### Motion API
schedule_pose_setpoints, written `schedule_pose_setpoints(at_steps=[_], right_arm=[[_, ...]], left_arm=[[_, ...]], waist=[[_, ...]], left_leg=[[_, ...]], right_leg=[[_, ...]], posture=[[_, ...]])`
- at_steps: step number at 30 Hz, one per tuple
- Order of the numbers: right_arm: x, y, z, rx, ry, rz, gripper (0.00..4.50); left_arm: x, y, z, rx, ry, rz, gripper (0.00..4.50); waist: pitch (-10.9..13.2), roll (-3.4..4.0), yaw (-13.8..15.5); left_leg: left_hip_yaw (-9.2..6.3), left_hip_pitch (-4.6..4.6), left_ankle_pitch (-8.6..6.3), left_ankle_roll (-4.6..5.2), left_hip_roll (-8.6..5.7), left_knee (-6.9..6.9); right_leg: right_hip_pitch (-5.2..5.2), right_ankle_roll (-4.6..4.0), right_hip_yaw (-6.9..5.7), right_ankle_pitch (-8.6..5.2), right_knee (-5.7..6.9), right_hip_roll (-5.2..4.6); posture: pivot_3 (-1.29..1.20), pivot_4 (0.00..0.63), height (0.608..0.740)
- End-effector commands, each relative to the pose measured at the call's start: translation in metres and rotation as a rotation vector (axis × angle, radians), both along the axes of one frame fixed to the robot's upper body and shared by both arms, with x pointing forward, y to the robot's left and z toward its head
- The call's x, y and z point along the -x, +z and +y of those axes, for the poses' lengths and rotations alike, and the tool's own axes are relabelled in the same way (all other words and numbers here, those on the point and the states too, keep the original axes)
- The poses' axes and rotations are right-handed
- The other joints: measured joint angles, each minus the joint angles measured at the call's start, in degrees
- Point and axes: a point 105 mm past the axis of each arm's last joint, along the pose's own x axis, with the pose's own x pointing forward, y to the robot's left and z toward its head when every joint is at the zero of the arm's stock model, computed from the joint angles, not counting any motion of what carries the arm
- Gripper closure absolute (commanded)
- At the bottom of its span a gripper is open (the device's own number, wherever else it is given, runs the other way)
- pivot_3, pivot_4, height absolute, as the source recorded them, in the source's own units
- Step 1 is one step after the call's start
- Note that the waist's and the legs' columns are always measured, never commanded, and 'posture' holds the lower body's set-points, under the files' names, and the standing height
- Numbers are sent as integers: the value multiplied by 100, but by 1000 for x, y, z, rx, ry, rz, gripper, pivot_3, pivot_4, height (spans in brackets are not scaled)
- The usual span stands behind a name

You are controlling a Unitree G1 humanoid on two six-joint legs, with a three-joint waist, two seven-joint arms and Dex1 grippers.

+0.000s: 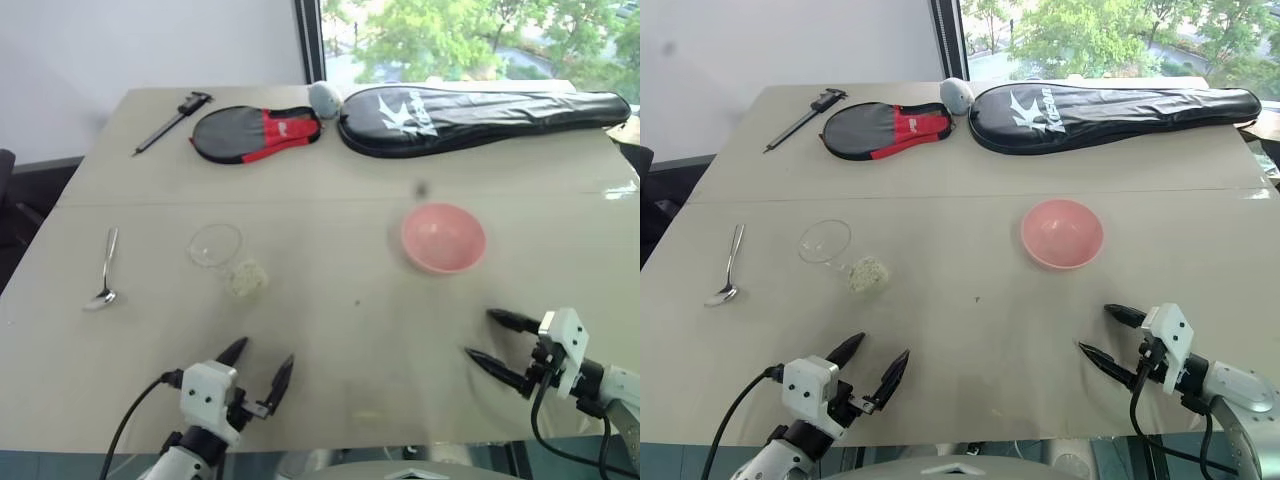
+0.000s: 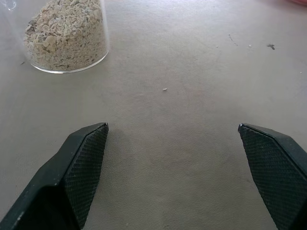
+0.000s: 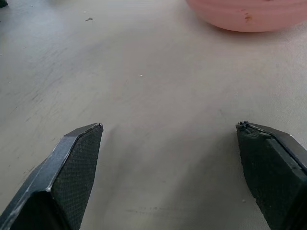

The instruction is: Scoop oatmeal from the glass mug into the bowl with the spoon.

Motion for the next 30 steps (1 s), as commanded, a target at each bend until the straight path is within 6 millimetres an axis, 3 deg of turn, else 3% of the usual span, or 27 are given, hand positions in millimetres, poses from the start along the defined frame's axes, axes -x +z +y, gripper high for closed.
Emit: schedule_pose_setpoints(at_steps=[1, 11, 24, 28, 30], right_arm=[[3, 8, -2, 3, 5, -23, 26], [2, 6, -4, -16, -54, -44, 26], [6, 8, -4, -28, -68, -56, 26], [5, 16, 5, -47, -11, -69, 26], [6, 24, 17, -69, 54, -62, 26]], left_arm=[[1, 1, -1, -5, -25, 7, 0], [-14, 11, -7, -16, -103, -49, 0], [-15, 15, -9, -22, -132, -60, 0], [-16, 17, 1, -25, -52, -72, 0], [-18, 20, 13, 39, 94, -73, 0]], waist=[[0, 0, 0], [1, -2, 5], [-1, -1, -3], [-1, -1, -6], [0, -1, -13]], left_leg=[[0, 0, 0, 0, 0, 1], [7, 1, 0, 0, 0, 15], [21, 5, 1, 0, 0, 29], [43, 7, 1, 0, 0, 36], [49, 7, 1, 0, 0, 43]], right_leg=[[0, 0, 0, 0, 0, 0], [1, -2, 2, 4, 10, 2], [-1, -8, 7, 8, 31, 3], [-15, -8, 15, 8, 61, 2], [-18, -8, 21, 8, 74, 2]], posture=[[0, 150, 740], [0, 150, 740], [0, 150, 740], [0, 150, 740], [0, 150, 740]])
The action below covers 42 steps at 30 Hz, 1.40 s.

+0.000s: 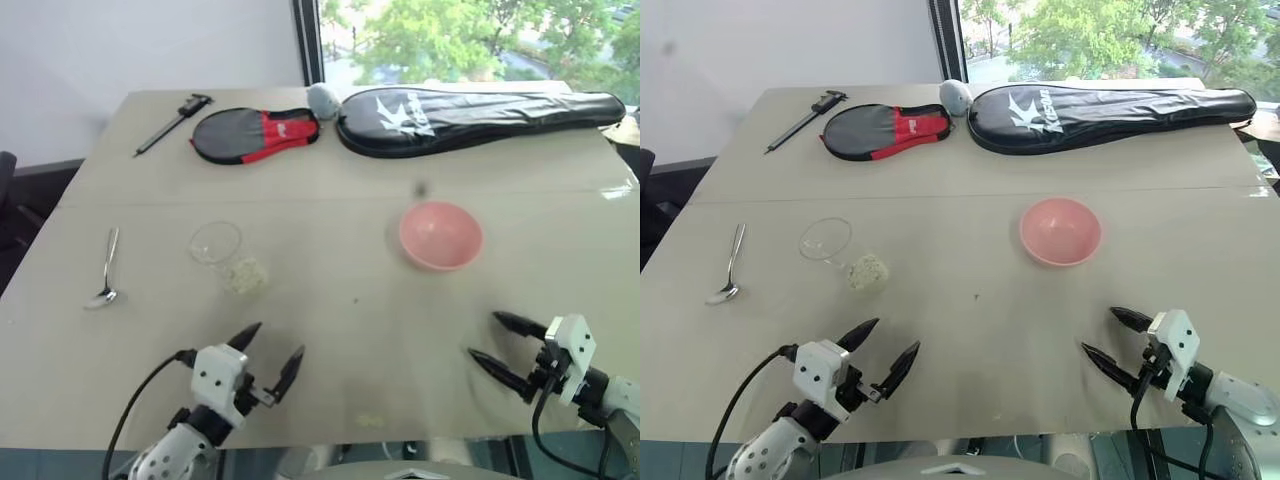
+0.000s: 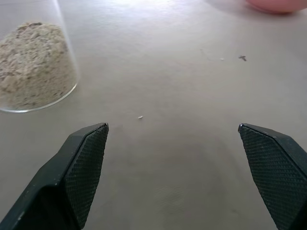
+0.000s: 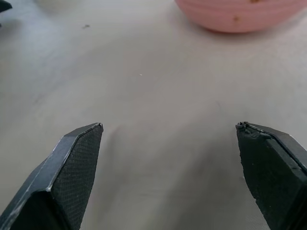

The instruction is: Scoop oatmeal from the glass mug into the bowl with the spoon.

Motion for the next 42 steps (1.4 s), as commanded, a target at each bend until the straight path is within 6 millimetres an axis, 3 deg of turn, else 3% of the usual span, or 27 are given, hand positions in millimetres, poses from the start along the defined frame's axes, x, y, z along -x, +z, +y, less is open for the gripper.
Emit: schedule_pose_setpoints(at_steps=[1, 6, 12, 17, 26, 31, 37, 42], right_arm=[[3, 23, 22, -31, 143, -24, 26], [1, 48, 48, -41, 293, -40, 26], [-8, 75, 80, -46, 459, -100, 26], [-18, 89, 96, -63, 545, -129, 26], [-26, 88, 103, -77, 573, -136, 26], [-28, 91, 105, -89, 556, -153, 26], [-32, 92, 104, -87, 516, -180, 26], [-32, 95, 106, -92, 496, -190, 26]], left_arm=[[0, 12, 20, 93, 227, -22, 0], [17, 16, 14, 118, 296, 1, 0], [15, 22, 70, 22, 561, -39, 0], [12, 45, 106, -47, 647, -110, 0], [-18, 82, 145, -102, 632, -119, 0], [-38, 96, 196, -91, 737, -45, 0], [-56, 93, 241, -53, 782, 65, 0], [-69, 75, 262, -45, 750, 160, 0]], waist=[[1, 1, -14], [14, -27, -13], [21, -45, 16], [18, -55, 5], [16, -57, 5], [15, -52, -5], [13, -53, -80], [12, -53, -148]], left_leg=[[1, -1, 0, 0, 0, 7], [5, -13, -2, 0, 1, 58], [-4, -10, -3, 2, 4, 75], [0, -11, -1, -1, 4, 77], [1, -19, -1, -1, 3, 77], [-4, -15, 3, -9, 4, 77], [2, -12, 5, -14, 5, 76], [-6, -12, 6, -14, 7, 75]], right_leg=[[-1, 0, 1, 0, 6, 0], [2, 4, 17, 2, 26, 3], [16, 15, 0, 12, 26, 5], [14, -1, -15, 24, 25, 7], [1, -7, -15, 27, 24, 10], [-3, -16, -16, 32, 35, 20], [-4, -23, -7, 37, 35, 45], [-4, -27, -15, 39, 36, 46]], posture=[[0, 150, 740], [0, 150, 740], [0, 150, 740], [0, 150, 740], [0, 150, 740], [0, 150, 740], [0, 150, 740], [0, 150, 740]])
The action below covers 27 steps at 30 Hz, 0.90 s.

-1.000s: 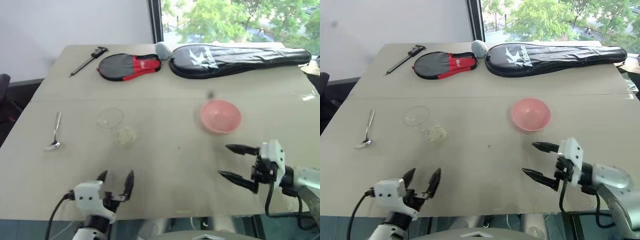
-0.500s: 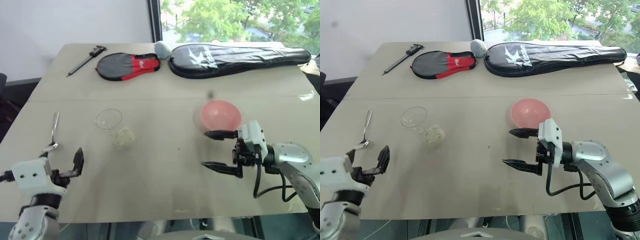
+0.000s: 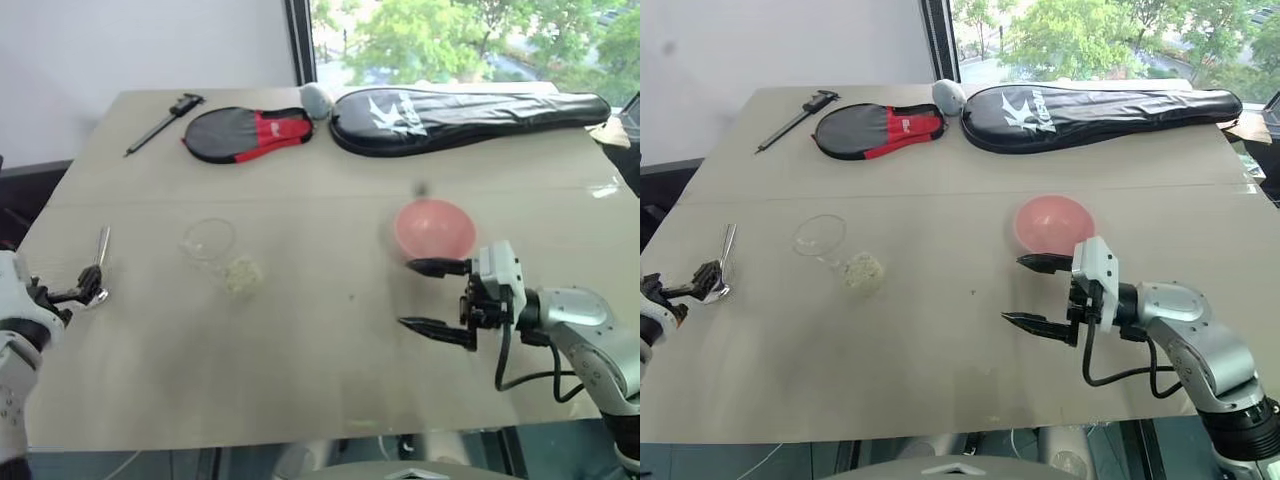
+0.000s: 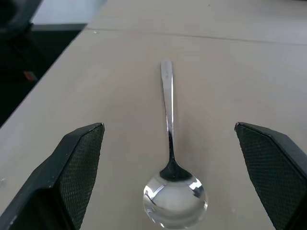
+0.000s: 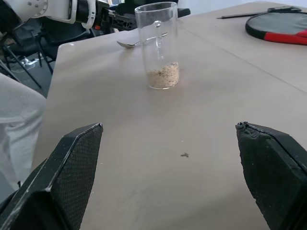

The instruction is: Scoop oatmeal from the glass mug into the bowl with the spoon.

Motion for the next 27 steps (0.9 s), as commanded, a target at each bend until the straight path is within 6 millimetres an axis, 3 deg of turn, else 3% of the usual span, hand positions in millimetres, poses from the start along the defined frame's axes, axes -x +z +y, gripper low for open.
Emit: schedule_pose_setpoints(at_steps=[1, 8, 12, 16, 23, 27], right_arm=[[1, 13, 1, -17, -13, -59, 26], [-2, 17, 4, -32, -36, -71, 26], [-3, 19, 5, -33, -41, -79, 26], [-4, 21, 5, -34, -50, -84, 0], [-7, 23, 5, -60, -74, -78, 0], [-11, 24, 3, -56, -81, -81, 0]], left_arm=[[-6, -8, 16, 24, -8, 23, 0], [-23, -50, 28, 45, -98, 186, 0], [-29, -56, 32, 55, -136, 233, 0], [-30, -59, 36, 46, -144, 273, 1250], [-30, -64, 33, 81, -181, 254, 4391], [-28, -64, 35, 99, -164, 224, 4491]], waist=[[-1, 2, -18], [-8, 7, -18], [-34, 52, -13], [-42, 60, -28], [-53, 77, -189], [-54, 78, -202]], left_leg=[[1, 0, 0, 0, 0, 0], [-4, 0, 10, 16, 1, 0], [-3, 5, 12, 15, -2, 0], [2, 8, 22, -1, -6, 1], [4, 12, 45, -33, 0, 1], [8, 12, 47, -36, 13, 2]], right_leg=[[0, 0, 2, 0, -1, 0], [-3, -5, -4, 3, 5, -10], [-3, -8, -4, 5, 20, -26], [-25, -9, 5, 5, 67, -32], [-39, -28, 14, 17, 94, -22], [-42, -35, 19, 21, 95, -7]], posture=[[0, 150, 740], [0, 150, 740], [0, 150, 740], [0, 150, 740], [0, 150, 740], [0, 150, 740]])
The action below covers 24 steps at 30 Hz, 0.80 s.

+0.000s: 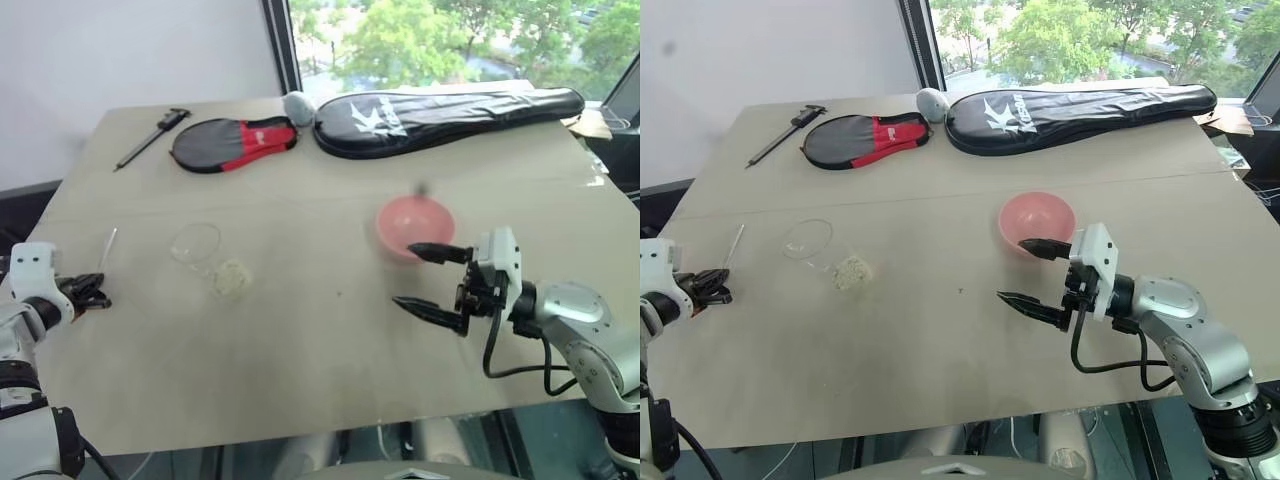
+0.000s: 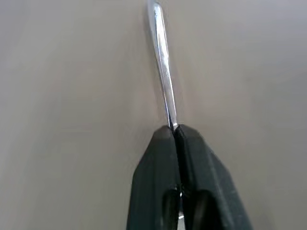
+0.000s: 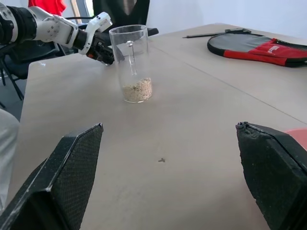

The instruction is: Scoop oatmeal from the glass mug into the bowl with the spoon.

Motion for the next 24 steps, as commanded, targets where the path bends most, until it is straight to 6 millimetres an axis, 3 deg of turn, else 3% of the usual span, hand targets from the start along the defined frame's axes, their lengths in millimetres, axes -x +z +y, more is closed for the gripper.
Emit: schedule_pose_setpoints(at_steps=[1, 3, 6, 10, 12, 15, 17, 19, 22, 24], right_arm=[[-1, 14, 0, -14, 8, -58, 0], [-2, 14, -1, -11, 9, -58, 0], [-3, 13, -1, -6, 11, -59, 0], [-6, 14, -2, -6, 10, -63, 0], [-8, 14, -2, -4, 8, -70, 0], [-12, 16, -4, 12, 1, -83, 0], [-19, 21, -8, 16, -12, -97, 0], [-28, 34, -11, -10, -36, -104, 0], [-37, 49, -12, -43, -49, -108, 0], [-41, 61, -6, -57, -41, -109, 0]], left_arm=[[12, -15, 5, 28, 44, 24, 4491], [9, -7, 8, 7, 60, -31, 4491], [0, 22, 12, -21, 86, -204, 4491], [-6, 52, 12, -36, 85, -359, 4491], [-8, 80, 11, -46, 80, -479, 4491], [-12, 146, -2, -68, 13, -718, 4491], [-15, 180, -18, -94, -53, -814, 4491], [-18, 216, -47, -124, -164, -918, 4491], [-22, 248, -86, -124, -309, -1003, 4491], [-26, 262, -127, -119, -468, -1019, 4491]], waist=[[0, 0, -6], [0, 0, -3], [1, -7, 14], [3, -75, 21], [2, -95, 26], [6, -126, 37], [9, -140, 47], [10, -141, 48], [11, -138, 34], [12, -134, 26]], left_leg=[[3, 0, 0, 0, 1, 0], [6, -1, 0, 0, 1, 0], [3, -5, 0, -1, 2, -1], [1, -15, 0, -1, 7, 0], [1, -17, 0, -1, 7, 0], [0, -21, -1, -1, 7, 0], [-11, -29, -1, -1, 8, 3], [-9, -30, -1, -1, 8, 7], [-7, -31, -1, -1, 8, 8], [-8, -31, -1, -1, 9, 6]], right_leg=[[-2, -1, 2, 1, 0, 1], [-4, -2, 6, 1, 0, 1], [-7, -3, 3, 2, 0, 2], [-12, -7, -1, 4, -4, 5], [-12, -8, -2, 5, -10, 5], [-12, -8, -3, 5, -16, 5], [-13, -8, -12, 6, -21, 5], [-11, -8, -14, 6, -23, 2], [-12, -8, -12, 7, -23, 3], [-14, -9, -12, 6, -23, 5]], posture=[[0, 150, 740], [0, 150, 740], [0, 150, 740], [0, 150, 740], [0, 150, 740], [0, 150, 740], [0, 150, 740], [0, 150, 740], [0, 150, 740], [0, 150, 740]])
